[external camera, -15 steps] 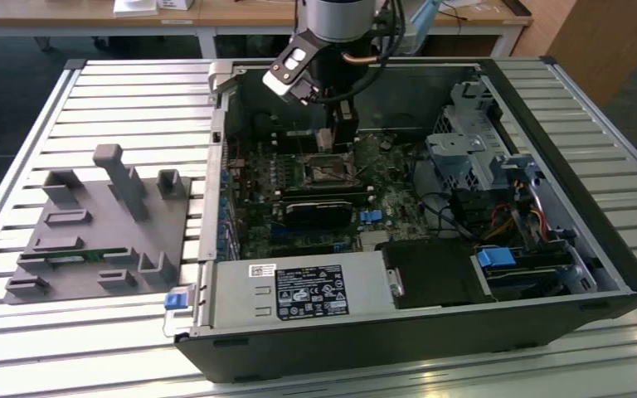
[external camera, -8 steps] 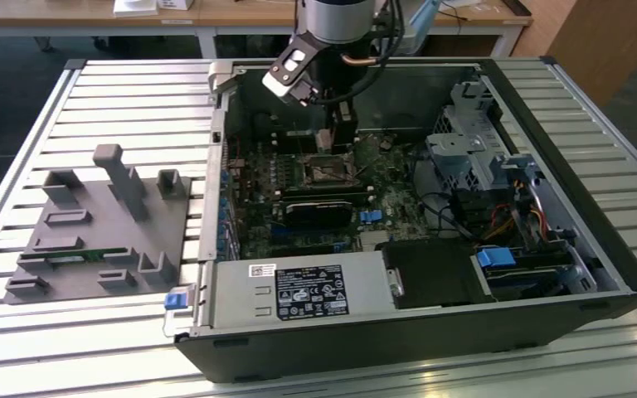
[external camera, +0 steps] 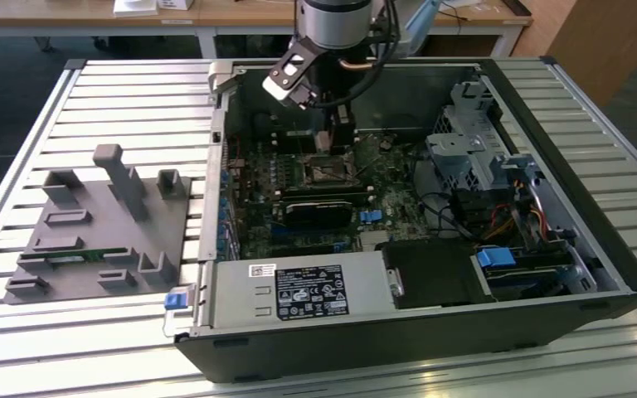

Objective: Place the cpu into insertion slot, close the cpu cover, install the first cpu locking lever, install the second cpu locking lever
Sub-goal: 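Place the cpu into insertion slot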

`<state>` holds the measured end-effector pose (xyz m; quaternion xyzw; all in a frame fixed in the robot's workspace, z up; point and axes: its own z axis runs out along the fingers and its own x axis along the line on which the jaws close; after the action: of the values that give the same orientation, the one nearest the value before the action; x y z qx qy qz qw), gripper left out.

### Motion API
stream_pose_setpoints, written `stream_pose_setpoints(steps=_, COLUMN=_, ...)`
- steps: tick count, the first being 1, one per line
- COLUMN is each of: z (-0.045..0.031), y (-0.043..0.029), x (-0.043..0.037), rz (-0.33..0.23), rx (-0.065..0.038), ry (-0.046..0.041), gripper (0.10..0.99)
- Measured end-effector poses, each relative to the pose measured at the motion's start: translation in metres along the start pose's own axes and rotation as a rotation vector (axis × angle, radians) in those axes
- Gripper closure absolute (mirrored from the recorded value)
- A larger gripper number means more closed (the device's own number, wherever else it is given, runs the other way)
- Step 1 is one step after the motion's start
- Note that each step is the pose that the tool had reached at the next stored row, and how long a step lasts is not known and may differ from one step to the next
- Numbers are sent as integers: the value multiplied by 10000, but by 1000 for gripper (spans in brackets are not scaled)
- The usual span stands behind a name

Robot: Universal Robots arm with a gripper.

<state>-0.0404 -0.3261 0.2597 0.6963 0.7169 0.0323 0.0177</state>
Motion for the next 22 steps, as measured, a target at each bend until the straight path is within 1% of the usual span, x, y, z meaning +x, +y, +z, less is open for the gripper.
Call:
stream_pose_setpoints(steps=2, z=26, y=-1, x=16, rz=36, rx=-1, ry=-2, gripper=545)
stream_pose_setpoints(steps=7, z=70, y=-5, x=17, rz=37, rx=-1, ry=-8, gripper=545)
stream_pose_setpoints(steps=22, z=114, y=-10, x=16, rz=37, rx=1, ry=-9, gripper=545)
